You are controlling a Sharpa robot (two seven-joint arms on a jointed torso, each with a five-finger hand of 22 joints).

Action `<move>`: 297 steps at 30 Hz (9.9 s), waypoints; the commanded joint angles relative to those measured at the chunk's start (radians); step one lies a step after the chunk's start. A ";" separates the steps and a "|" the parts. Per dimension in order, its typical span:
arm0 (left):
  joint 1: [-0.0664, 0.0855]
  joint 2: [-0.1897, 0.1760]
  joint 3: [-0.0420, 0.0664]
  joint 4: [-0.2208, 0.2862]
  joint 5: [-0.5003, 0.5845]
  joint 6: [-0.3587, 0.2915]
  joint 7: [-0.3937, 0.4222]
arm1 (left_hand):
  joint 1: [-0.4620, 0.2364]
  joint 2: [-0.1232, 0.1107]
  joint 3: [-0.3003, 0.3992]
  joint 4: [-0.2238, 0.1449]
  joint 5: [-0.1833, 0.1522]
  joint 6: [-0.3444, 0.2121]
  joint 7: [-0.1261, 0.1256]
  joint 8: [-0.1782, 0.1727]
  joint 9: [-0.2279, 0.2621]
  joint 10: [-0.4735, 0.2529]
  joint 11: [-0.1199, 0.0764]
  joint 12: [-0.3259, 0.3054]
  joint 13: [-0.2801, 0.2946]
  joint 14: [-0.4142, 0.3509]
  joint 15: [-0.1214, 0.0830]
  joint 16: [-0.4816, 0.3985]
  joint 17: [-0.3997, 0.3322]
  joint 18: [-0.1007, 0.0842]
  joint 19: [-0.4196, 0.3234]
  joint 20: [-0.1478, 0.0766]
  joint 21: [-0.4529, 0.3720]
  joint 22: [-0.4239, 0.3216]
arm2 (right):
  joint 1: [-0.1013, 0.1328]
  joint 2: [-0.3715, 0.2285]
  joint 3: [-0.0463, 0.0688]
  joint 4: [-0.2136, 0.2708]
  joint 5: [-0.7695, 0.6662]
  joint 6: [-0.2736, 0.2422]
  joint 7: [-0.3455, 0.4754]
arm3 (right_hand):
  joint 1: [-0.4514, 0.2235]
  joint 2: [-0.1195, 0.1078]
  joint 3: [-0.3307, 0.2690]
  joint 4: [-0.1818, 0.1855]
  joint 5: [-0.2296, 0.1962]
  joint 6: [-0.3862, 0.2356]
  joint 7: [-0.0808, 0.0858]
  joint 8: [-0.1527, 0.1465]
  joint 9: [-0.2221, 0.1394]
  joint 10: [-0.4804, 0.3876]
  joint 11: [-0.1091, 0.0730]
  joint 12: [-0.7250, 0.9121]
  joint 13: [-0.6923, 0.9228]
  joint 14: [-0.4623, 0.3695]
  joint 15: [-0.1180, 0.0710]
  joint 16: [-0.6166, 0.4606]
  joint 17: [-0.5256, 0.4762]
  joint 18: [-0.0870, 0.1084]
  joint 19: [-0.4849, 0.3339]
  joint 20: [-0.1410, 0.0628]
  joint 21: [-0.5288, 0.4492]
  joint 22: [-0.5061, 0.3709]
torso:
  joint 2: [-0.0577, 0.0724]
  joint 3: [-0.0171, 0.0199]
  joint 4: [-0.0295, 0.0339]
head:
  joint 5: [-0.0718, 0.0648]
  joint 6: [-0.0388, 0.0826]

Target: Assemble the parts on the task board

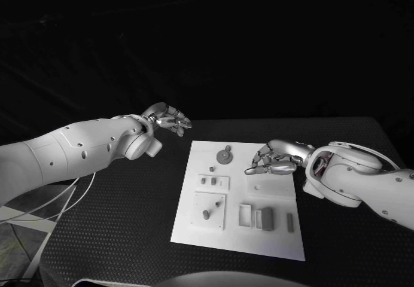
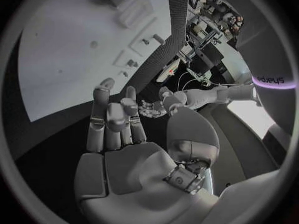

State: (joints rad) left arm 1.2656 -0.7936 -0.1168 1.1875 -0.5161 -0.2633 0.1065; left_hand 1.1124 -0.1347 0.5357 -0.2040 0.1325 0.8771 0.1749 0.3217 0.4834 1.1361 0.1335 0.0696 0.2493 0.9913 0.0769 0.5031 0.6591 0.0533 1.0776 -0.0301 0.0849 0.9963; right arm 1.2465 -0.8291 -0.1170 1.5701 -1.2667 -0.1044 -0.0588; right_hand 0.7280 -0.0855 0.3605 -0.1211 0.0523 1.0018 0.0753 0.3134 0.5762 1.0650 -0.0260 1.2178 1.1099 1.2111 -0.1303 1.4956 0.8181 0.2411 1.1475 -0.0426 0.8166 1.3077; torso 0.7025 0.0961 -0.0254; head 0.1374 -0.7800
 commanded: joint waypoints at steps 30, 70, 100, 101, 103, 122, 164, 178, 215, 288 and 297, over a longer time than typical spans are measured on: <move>-0.003 0.004 -0.003 -0.011 0.012 0.004 0.019 | -0.010 -0.003 0.002 0.009 -0.005 -0.009 0.000 -0.006 0.001 0.002 0.001 0.000 -0.003 0.005 -0.001 -0.009 0.005 0.016 0.001 0.007 -0.006 -0.002 | -0.015 -0.132 -0.091 0.119 0.050 0.220 -0.402 | -0.064 0.064 -0.055 -0.059 -0.003 0.070 -0.026 0.036 0.061 0.111 -0.036 0.032 -0.027 0.061 -0.037 0.009 0.029 0.021 0.054 -0.033 0.006 0.012 | -0.011 -0.0001 -0.0142 | -0.060 0.010; -0.003 0.005 -0.003 -0.010 0.050 0.018 0.003 | -0.020 0.000 0.001 0.024 -0.004 -0.014 0.001 -0.008 0.000 0.000 0.002 -0.001 -0.005 0.006 0.000 -0.018 0.014 0.015 -0.001 0.007 -0.008 -0.002 | -0.100 0.001 -0.122 0.045 0.101 0.171 -0.431 | -0.101 0.015 -0.021 -0.045 -0.003 -0.023 0.013 -0.036 0.033 0.101 0.001 0.035 -0.028 0.060 -0.002 0.003 0.022 0.021 0.052 -0.036 -0.005 0.013 | -0.010 -0.0003 -0.0146 | -0.052 -0.021; -0.003 -0.001 -0.003 0.000 0.090 0.022 -0.008 | -0.020 -0.001 0.000 0.026 -0.004 -0.016 0.002 -0.009 0.000 -0.002 0.003 -0.001 -0.006 0.005 0.000 -0.021 0.016 0.015 -0.002 0.008 -0.009 -0.002 | -0.084 -0.036 -0.123 0.085 0.115 0.171 -0.417 | 0.087 0.133 0.144 -0.163 -0.003 0.028 0.011 -0.037 0.029 0.117 0.001 0.062 -0.024 0.070 0.000 0.002 0.030 0.021 0.061 -0.009 0.011 0.018 | -0.011 -0.0013 -0.0164 | -0.050 -0.024; -0.003 -0.001 -0.003 -0.001 0.090 0.022 -0.009 | -0.020 -0.001 0.000 0.026 -0.004 -0.016 0.002 -0.009 0.000 -0.002 0.003 -0.001 -0.006 0.005 0.000 -0.021 0.016 0.015 -0.002 0.008 -0.009 -0.002 | -0.082 -0.040 -0.123 0.088 0.126 0.168 -0.417 | 0.087 0.132 0.146 -0.164 -0.003 0.029 0.011 -0.037 0.029 0.117 0.001 0.063 -0.024 0.071 0.000 0.002 0.030 0.021 0.061 -0.010 0.012 0.018 | -0.011 -0.0013 -0.0164 | -0.050 -0.024; -0.003 -0.001 -0.003 -0.001 0.090 0.022 -0.009 | -0.021 -0.001 0.000 0.026 -0.004 -0.016 0.002 -0.009 0.000 -0.002 0.003 -0.001 -0.006 0.005 0.000 -0.022 0.017 0.015 -0.002 0.008 -0.009 -0.002 | -0.078 -0.044 -0.123 0.094 0.134 0.165 -0.416 | 0.086 0.131 0.147 -0.165 -0.003 0.030 0.011 -0.037 0.029 0.118 0.001 0.063 -0.024 0.071 0.000 0.002 0.031 0.021 0.061 -0.010 0.012 0.019 | -0.011 -0.0012 -0.0162 | -0.050 -0.024; -0.003 -0.002 -0.003 -0.004 0.095 0.021 -0.011 | -0.025 0.000 0.000 0.033 -0.004 -0.016 0.003 -0.009 0.000 -0.003 0.003 -0.001 -0.007 0.006 0.000 -0.025 0.020 0.015 -0.002 0.008 -0.009 -0.002 | -0.039 -0.029 -0.122 0.112 0.291 0.075 -0.414 | 0.068 0.132 0.161 -0.162 -0.003 0.043 0.007 -0.032 0.032 0.121 -0.002 0.065 -0.026 0.072 -0.003 0.002 0.033 0.021 0.063 -0.009 0.014 0.019 | -0.010 -0.0016 -0.0144 | -0.049 -0.022; -0.003 -0.001 -0.004 -0.006 0.094 0.027 -0.016 | -0.030 0.001 -0.001 0.042 -0.004 -0.017 0.003 -0.009 0.001 -0.004 0.004 -0.001 -0.008 0.006 0.001 -0.029 0.024 0.015 -0.003 0.008 -0.010 -0.002 | -0.041 0.116 -0.123 0.003 0.374 0.150 -0.469 | 0.022 0.134 0.172 -0.153 -0.003 0.051 0.004 -0.031 0.035 0.112 -0.005 0.060 -0.037 0.067 -0.006 -0.003 0.022 0.021 0.060 -0.007 0.013 0.017 | -0.009 -0.0011 -0.0157 | -0.033 -0.033; -0.003 -0.001 -0.004 -0.006 0.094 0.028 -0.016 | -0.031 0.001 -0.001 0.043 -0.004 -0.017 0.003 -0.009 0.001 -0.004 0.004 -0.001 -0.008 0.006 0.001 -0.030 0.025 0.015 -0.004 0.008 -0.010 -0.002 | -0.041 0.119 -0.123 0.002 0.374 0.150 -0.472 | 0.010 0.129 0.174 -0.148 -0.003 0.051 0.004 -0.031 0.036 0.111 -0.006 0.060 -0.038 0.067 -0.007 -0.003 0.021 0.021 0.060 -0.008 0.012 0.017 | -0.009 0.0000 -0.0159 | -0.028 -0.037; -0.002 -0.002 -0.004 -0.006 0.094 0.028 -0.016 | -0.030 0.000 0.000 0.045 -0.004 -0.017 0.003 -0.009 0.001 -0.005 0.004 -0.001 -0.009 0.006 0.001 -0.032 0.028 0.016 -0.004 0.008 -0.010 -0.002 | -0.049 0.141 -0.124 -0.021 0.366 0.148 -0.483 | -0.045 0.062 0.194 -0.107 -0.003 0.043 0.005 -0.039 0.037 0.086 -0.005 0.044 -0.067 0.062 -0.007 -0.011 0.012 0.021 0.060 -0.010 0.008 0.016 | -0.010 -0.0003 -0.0156 | -0.023 -0.044; -0.003 -0.003 -0.004 -0.009 0.094 0.030 -0.016 | -0.028 0.001 0.000 0.049 -0.004 -0.017 0.003 -0.009 0.001 -0.005 0.004 0.000 -0.010 0.007 0.001 -0.037 0.033 0.016 -0.005 0.008 -0.010 -0.001 | -0.046 0.073 -0.124 0.066 0.059 0.181 -0.369 | 0.110 -0.107 0.248 -0.098 -0.003 0.101 -0.016 0.001 0.087 0.180 -0.024 0.124 0.024 0.071 -0.022 -0.016 0.017 0.021 0.076 -0.016 0.016 0.015 | -0.010 0.0009 -0.0156 | -0.018 -0.047; -0.003 -0.001 -0.004 -0.010 0.094 0.032 -0.016 | -0.028 0.001 0.000 0.049 -0.004 -0.017 0.003 -0.009 0.001 -0.005 0.004 0.000 -0.010 0.007 0.001 -0.037 0.034 0.016 -0.005 0.008 -0.010 -0.001 | -0.050 0.088 -0.124 0.089 -0.045 0.190 -0.366 | 0.103 -0.128 0.251 -0.071 -0.003 0.113 -0.022 -0.001 0.085 0.194 -0.030 0.127 0.034 0.076 -0.028 -0.016 0.021 0.021 0.082 -0.016 0.014 0.013 | -0.009 0.0002 -0.0159 | -0.015 -0.049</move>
State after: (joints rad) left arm 1.2624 -0.7961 -0.1210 1.1774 -0.4268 -0.2452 0.0841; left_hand 1.0933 -0.1354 0.5336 -0.1608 0.1325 0.8664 0.1783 0.3167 0.4834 1.1362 0.1335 0.0696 0.2410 0.9913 0.0769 0.4689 0.6915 0.0515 1.0740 -0.0266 0.0810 0.9961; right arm 1.1986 -0.7430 -0.2405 1.6547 -1.2283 0.0662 -0.4414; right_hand 0.8332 -0.2044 0.6114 -0.1983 0.0465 1.1075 0.0528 0.3127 0.6622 1.2386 -0.0449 1.3401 1.1429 1.2882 -0.1531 1.4812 0.8377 0.2331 1.2203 -0.0575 0.8285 1.3074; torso 0.6929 0.0970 -0.0411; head 0.1214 -0.8289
